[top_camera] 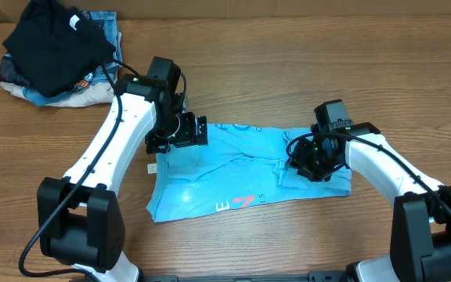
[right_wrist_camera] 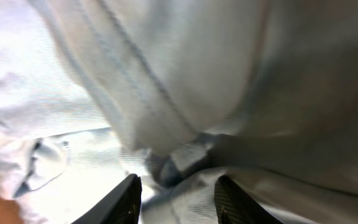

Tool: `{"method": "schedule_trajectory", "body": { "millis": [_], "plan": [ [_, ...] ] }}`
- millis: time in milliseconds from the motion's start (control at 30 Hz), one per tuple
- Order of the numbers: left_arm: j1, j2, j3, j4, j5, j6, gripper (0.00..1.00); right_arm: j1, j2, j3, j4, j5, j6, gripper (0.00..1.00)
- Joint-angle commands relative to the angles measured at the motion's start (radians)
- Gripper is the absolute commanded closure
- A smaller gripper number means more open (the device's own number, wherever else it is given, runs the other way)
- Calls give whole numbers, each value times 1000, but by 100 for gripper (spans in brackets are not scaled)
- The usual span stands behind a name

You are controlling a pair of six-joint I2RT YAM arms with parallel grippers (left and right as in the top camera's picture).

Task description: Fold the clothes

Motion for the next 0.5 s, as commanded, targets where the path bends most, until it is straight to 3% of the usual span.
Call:
{"method": "schedule_trajectory", "body": {
  "millis": [0,200,300,467],
  "plan": [
    [3,-16,-3,3,-6,19,0,15,-11,11,10,-42,-3,59],
    [2,-16,-3,6,-5,19,0,76,-11,11,39,-41,-3,60],
    [2,-16,-3,5,-6,19,0,90,-14,24,52,-42,1,71],
    [3,-16,-3,4,-6,23,0,40,-26,151,-40,-37,-35,71]
  ]
}}
